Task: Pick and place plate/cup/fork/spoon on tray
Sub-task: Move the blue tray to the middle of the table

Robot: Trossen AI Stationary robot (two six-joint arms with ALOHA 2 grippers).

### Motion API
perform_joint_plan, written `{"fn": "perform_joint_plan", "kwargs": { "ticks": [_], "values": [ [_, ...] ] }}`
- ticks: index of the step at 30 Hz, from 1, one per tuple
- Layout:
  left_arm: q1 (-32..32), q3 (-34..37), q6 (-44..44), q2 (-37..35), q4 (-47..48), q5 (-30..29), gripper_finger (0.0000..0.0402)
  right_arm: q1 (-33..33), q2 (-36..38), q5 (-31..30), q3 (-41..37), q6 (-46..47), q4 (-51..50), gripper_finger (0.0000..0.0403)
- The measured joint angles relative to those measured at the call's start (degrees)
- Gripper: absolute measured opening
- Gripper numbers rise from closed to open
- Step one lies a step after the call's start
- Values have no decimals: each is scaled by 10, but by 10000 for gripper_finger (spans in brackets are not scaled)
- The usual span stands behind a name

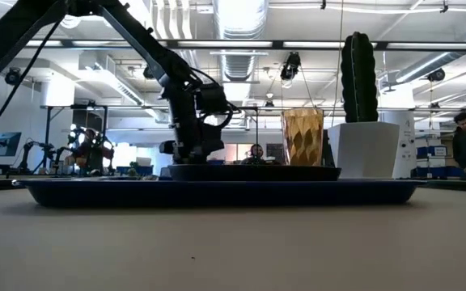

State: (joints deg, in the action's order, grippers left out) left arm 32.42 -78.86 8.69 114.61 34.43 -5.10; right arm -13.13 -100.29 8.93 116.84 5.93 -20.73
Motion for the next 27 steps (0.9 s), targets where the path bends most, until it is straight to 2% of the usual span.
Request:
{"fn": "perform_joint_plan", "kwargs": {
  "ticks": [18, 23, 25, 27],
  "values": [
    [-100, 0, 31, -3, -8, -15, 14, -4, 0, 0, 0, 0, 0, 9],
    [-122, 0, 31, -40, 12, -49, 15, -5, 6, -2, 0, -7, -37, 9],
    [-128, 0, 30, -75, 31, -84, 15, -5, 17, -37, 0, -3, -82, 9],
    [-133, 0, 30, -114, 54, -123, 15, -5, 29, -102, 0, 7, -149, 9]
  ]
}}
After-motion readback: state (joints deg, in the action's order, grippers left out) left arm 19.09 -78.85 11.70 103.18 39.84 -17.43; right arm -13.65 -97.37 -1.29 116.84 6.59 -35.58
